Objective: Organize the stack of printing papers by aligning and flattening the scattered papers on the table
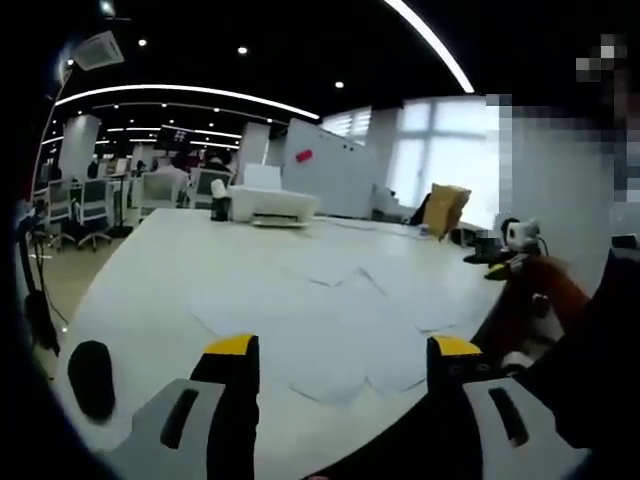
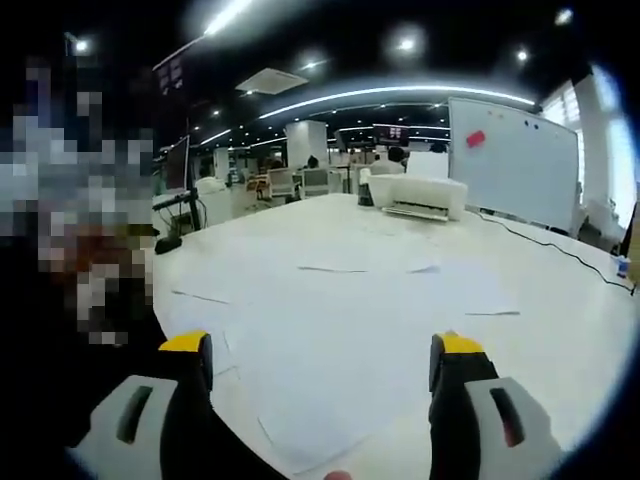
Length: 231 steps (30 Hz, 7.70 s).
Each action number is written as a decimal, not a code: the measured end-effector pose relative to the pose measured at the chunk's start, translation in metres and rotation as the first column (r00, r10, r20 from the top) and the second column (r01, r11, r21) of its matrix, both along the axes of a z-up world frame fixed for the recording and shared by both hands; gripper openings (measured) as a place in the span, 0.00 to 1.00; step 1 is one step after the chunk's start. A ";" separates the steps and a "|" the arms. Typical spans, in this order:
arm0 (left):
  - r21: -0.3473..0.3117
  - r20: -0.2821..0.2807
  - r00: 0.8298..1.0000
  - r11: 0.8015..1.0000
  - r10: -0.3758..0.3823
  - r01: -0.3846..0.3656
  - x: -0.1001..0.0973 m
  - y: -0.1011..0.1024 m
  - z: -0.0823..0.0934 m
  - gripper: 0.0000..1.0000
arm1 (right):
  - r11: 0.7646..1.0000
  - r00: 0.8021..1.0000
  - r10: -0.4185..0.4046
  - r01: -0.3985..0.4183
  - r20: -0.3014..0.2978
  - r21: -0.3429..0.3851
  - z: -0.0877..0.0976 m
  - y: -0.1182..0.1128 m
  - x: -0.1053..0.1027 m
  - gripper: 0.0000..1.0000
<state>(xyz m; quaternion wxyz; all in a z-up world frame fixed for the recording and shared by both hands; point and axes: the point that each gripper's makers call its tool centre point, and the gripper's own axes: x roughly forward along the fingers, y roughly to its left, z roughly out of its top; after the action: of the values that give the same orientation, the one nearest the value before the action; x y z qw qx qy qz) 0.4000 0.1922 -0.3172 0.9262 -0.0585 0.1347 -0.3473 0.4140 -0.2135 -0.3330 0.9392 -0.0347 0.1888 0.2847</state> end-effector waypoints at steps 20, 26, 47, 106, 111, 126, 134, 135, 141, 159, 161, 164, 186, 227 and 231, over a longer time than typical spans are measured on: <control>-0.004 -0.005 1.000 1.000 -0.005 0.005 -0.001 -0.002 -0.003 0.71 | 0.998 0.998 -0.059 0.059 -0.004 0.001 -0.004 -0.007 0.032 0.84; -0.006 -0.007 1.000 1.000 -0.005 0.005 -0.001 -0.002 -0.004 0.71 | 0.997 0.997 -0.075 0.075 -0.002 -0.006 -0.004 -0.012 0.041 0.84; -0.010 -0.015 1.000 1.000 -0.001 0.001 -0.002 -0.001 -0.007 0.71 | 0.994 0.994 -0.108 0.108 -0.025 0.001 -0.015 -0.025 0.073 0.83; 0.000 -0.025 1.000 1.000 0.000 0.000 0.001 -0.003 -0.007 0.70 | 0.983 0.979 -0.179 0.181 -0.099 0.019 -0.051 -0.055 0.133 0.82; 0.000 -0.026 1.000 1.000 0.000 0.000 0.002 -0.004 -0.007 0.70 | 0.982 0.979 -0.181 0.185 -0.098 0.036 -0.054 -0.057 0.138 0.82; 0.001 -0.029 1.000 1.000 -0.001 0.001 0.001 -0.004 -0.008 0.70 | 0.977 0.972 -0.201 0.207 -0.120 0.047 -0.073 -0.063 0.154 0.79; 0.002 -0.031 1.000 1.000 0.003 -0.002 0.001 -0.003 -0.008 0.70 | 0.973 0.967 -0.217 0.225 -0.131 0.043 -0.083 -0.067 0.162 0.79; 0.002 -0.032 0.999 1.000 0.003 -0.003 0.001 -0.003 -0.008 0.70 | 0.973 0.967 -0.218 0.225 -0.133 0.041 -0.085 -0.068 0.163 0.79; 0.002 -0.032 0.999 1.000 -0.005 0.005 0.001 -0.006 -0.008 0.70 | 0.970 0.964 -0.231 0.238 -0.130 0.044 -0.086 -0.071 0.167 0.78; 0.007 -0.033 0.999 1.000 -0.009 0.010 0.003 -0.008 -0.008 0.70 | 0.967 0.965 -0.248 0.252 -0.089 0.028 -0.088 -0.075 0.178 0.81; 0.008 -0.034 0.999 1.000 -0.011 0.011 0.003 -0.008 -0.008 0.70 | 0.967 0.965 -0.249 0.252 -0.085 0.025 -0.088 -0.076 0.179 0.81; 0.010 -0.034 0.999 1.000 -0.014 0.014 0.003 -0.010 -0.008 0.70 | 0.968 0.966 -0.246 0.248 -0.076 0.023 -0.089 -0.076 0.180 0.81; 0.006 -0.040 0.999 1.000 -0.016 0.016 0.004 -0.011 -0.012 0.70 | 0.978 0.979 -0.203 0.202 -0.022 -0.051 -0.095 -0.069 0.172 0.70; 0.003 -0.037 0.999 1.000 -0.029 0.029 0.004 -0.014 -0.011 0.70 | 0.978 0.978 -0.210 0.210 -0.007 0.004 -0.088 -0.069 0.164 0.26; 0.005 -0.037 0.999 1.000 -0.030 0.030 0.004 -0.014 -0.011 0.70 | 0.978 0.978 -0.206 0.206 -0.023 0.031 -0.087 -0.069 0.163 0.20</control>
<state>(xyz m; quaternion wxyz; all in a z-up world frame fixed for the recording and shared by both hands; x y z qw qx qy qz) 0.4038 0.1780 -0.3278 0.9184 -0.0603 0.1534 -0.3597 0.5771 -0.2821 -0.4204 0.9622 0.0033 0.1958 0.1893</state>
